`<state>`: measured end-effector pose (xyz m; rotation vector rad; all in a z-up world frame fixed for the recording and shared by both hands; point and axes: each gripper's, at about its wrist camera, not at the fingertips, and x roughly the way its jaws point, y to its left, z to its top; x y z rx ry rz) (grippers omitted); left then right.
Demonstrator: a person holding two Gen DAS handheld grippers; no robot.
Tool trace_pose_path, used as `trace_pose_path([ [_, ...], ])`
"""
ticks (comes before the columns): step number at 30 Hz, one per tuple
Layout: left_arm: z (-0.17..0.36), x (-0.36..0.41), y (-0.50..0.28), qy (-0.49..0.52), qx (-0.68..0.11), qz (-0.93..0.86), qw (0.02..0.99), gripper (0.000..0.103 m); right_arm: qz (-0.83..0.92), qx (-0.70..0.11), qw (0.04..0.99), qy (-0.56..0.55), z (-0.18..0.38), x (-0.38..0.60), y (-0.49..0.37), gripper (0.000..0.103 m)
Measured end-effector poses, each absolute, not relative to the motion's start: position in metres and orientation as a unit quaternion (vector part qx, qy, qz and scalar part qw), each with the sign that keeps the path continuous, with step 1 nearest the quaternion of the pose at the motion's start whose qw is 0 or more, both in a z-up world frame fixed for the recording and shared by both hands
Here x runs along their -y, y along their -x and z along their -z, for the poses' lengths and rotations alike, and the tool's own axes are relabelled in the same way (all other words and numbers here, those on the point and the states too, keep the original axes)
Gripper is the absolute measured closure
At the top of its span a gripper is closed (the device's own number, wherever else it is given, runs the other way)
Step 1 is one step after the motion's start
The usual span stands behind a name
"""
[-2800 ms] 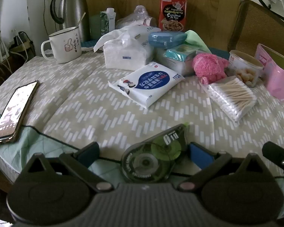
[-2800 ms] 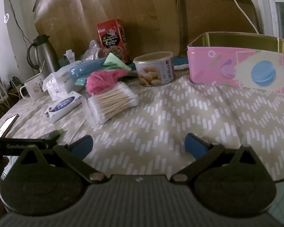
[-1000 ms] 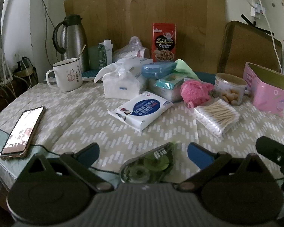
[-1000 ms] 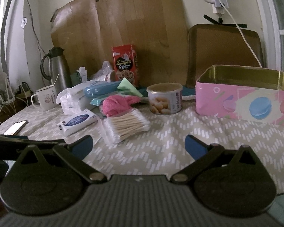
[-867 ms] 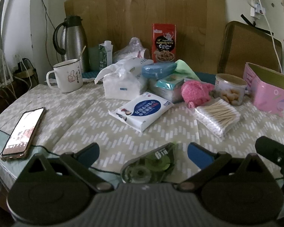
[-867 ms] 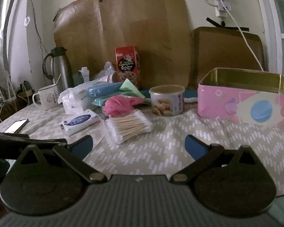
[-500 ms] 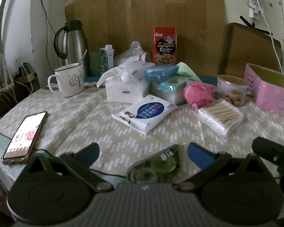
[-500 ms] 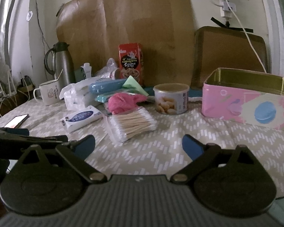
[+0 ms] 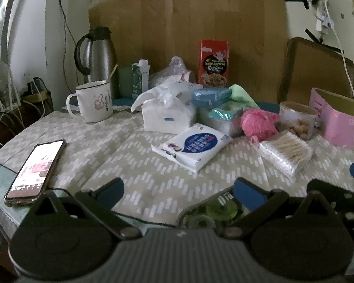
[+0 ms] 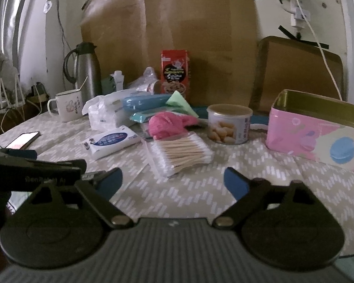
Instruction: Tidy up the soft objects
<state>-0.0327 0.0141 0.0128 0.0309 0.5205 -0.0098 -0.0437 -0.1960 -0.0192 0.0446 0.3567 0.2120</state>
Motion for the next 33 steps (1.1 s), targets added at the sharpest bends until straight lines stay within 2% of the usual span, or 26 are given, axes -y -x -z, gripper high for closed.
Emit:
trace_pose_path([
  [8, -0.0125, -0.0199, 0.0345, -0.01, -0.249, 0.009, 0.969, 0.0, -0.112, -0.18, 0.977, -0.008, 0.0197, 0.1877, 0.0426, 0.026],
  [33, -0.0117, -0.0234, 0.0318, -0.004, -0.25, 0.017, 0.968, 0.0, -0.114, -0.18, 0.977, -0.002, 0.0204, 0.185, 0.038, 0.026],
])
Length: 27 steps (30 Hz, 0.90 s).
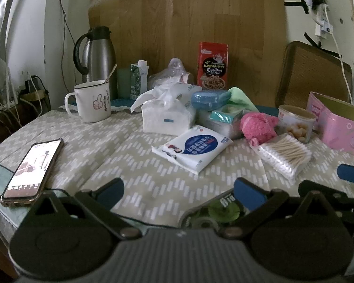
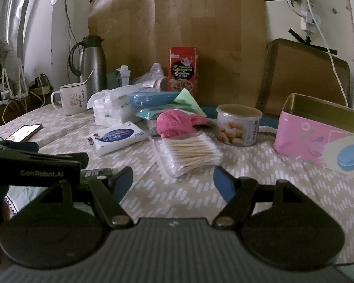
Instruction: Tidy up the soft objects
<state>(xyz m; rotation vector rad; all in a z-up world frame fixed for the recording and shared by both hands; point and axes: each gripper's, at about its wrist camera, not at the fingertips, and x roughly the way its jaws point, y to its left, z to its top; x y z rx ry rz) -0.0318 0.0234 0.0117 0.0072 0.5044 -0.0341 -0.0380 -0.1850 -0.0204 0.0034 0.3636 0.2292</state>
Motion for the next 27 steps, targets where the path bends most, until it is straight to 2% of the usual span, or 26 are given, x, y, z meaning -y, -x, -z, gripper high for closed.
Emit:
trace_pose_path([
  [27, -0.012, -0.004, 0.036, -0.036, -0.252, 0.021, 0.967, 0.002, -0.112, -0.171, 0.979, -0.025, 0.023, 0.2, 0.042, 0.028],
])
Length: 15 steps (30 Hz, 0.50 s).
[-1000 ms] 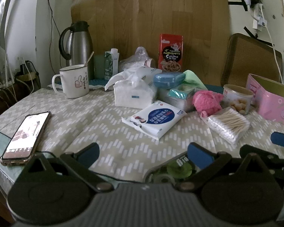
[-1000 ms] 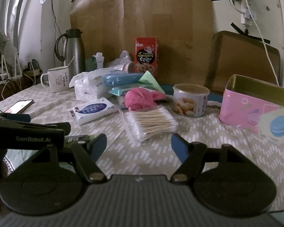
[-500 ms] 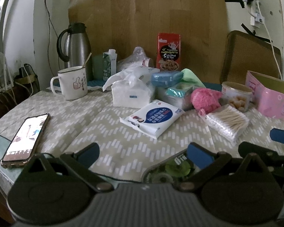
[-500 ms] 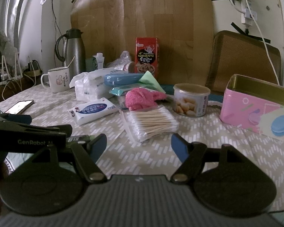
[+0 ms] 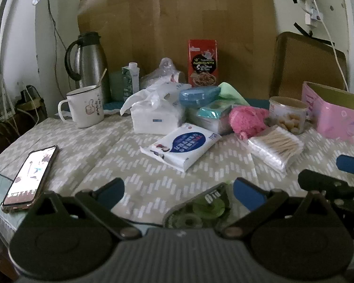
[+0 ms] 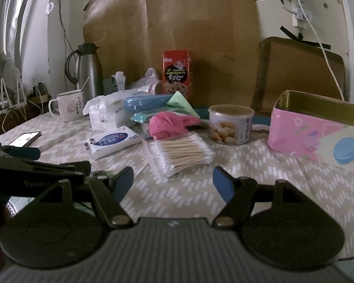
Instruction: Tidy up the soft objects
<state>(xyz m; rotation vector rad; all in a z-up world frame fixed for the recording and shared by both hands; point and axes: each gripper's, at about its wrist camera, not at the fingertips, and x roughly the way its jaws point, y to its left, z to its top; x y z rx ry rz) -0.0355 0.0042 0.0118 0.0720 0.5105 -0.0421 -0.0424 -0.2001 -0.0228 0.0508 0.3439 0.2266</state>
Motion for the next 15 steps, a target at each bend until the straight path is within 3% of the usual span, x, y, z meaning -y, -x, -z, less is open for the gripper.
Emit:
trace_pose_path([
  [15, -0.0103, 0.0037, 0.0348, -0.044, -0.258, 0.025, 0.965, 0.001, -0.109, -0.176, 0.978, -0.038, 0.0259, 0.2077, 0.0404, 0.029],
])
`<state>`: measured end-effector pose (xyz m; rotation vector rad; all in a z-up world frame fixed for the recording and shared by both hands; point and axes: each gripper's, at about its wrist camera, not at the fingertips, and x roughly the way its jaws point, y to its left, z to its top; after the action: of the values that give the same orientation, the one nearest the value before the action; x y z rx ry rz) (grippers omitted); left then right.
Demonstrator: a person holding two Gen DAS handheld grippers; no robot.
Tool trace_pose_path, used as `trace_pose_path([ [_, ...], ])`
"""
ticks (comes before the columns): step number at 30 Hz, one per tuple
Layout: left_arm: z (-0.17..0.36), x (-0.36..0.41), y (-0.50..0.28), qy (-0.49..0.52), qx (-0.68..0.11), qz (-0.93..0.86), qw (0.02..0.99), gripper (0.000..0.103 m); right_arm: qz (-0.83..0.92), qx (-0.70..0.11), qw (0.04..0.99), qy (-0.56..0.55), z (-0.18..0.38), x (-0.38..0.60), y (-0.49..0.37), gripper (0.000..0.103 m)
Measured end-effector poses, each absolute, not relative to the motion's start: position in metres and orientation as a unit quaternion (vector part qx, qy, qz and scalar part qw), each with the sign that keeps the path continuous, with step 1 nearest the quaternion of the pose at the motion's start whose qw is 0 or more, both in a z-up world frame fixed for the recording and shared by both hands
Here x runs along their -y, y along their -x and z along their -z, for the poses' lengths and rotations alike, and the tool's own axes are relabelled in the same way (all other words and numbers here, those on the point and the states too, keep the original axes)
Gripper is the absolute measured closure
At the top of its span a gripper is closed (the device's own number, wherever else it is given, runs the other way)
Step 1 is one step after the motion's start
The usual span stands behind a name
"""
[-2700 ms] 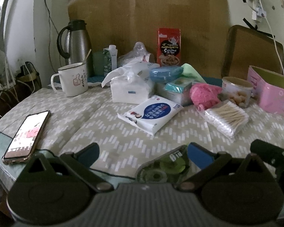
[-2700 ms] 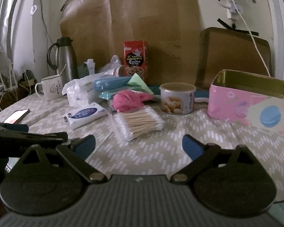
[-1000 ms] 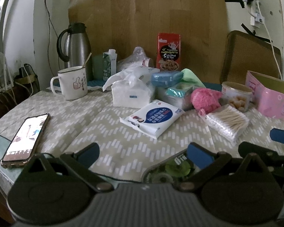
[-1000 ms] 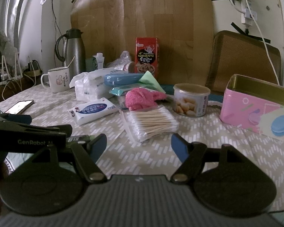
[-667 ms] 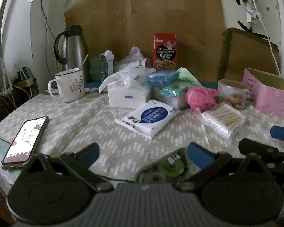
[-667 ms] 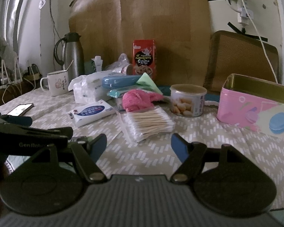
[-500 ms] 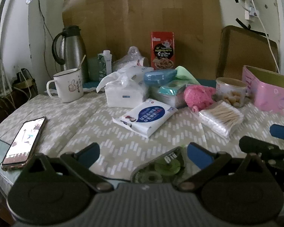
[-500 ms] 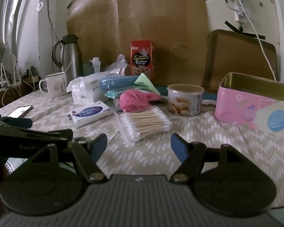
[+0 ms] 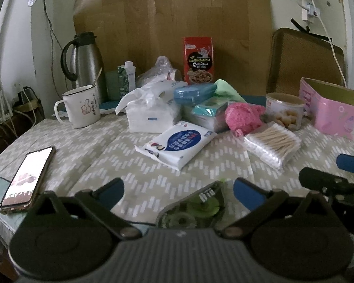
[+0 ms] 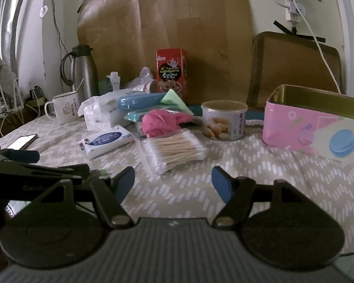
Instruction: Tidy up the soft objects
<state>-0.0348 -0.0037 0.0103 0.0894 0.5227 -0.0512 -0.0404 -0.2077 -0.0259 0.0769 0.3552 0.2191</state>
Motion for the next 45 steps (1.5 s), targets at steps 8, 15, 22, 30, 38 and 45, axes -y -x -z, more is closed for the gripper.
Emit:
trace_pose_path([
  [8, -0.009, -0.007, 0.03, -0.031, -0.261, 0.021, 0.965, 0.0, -0.112, -0.185, 0.976, -0.03, 0.028, 0.203, 0.037, 0.028],
  [15, -0.015, -0.036, 0.024, -0.008, -0.242, -0.008, 0.97, 0.0, -0.122, -0.183, 0.976, -0.009, 0.024, 0.193, 0.032, 0.028],
  [22, -0.02, -0.073, 0.009, 0.022, -0.242, -0.032, 0.97, 0.001, -0.184, -0.186, 0.965, 0.014, 0.012, 0.175, 0.013, 0.037],
  [30, -0.03, -0.122, -0.016, 0.119, -0.282, 0.049, 0.951, 0.015, -0.284, -0.232, 0.93, -0.001, 0.005, 0.145, -0.007, 0.04],
  [38, -0.015, -0.123, 0.004, 0.135, -0.326, 0.203, 0.913, 0.028, -0.388, -0.263, 0.882, 0.042, 0.016, 0.138, 0.01, 0.036],
  [45, -0.003, -0.09, 0.009, 0.086, -0.346, 0.254, 0.899, 0.035, -0.369, -0.269, 0.886, 0.081, 0.026, 0.126, 0.016, 0.033],
])
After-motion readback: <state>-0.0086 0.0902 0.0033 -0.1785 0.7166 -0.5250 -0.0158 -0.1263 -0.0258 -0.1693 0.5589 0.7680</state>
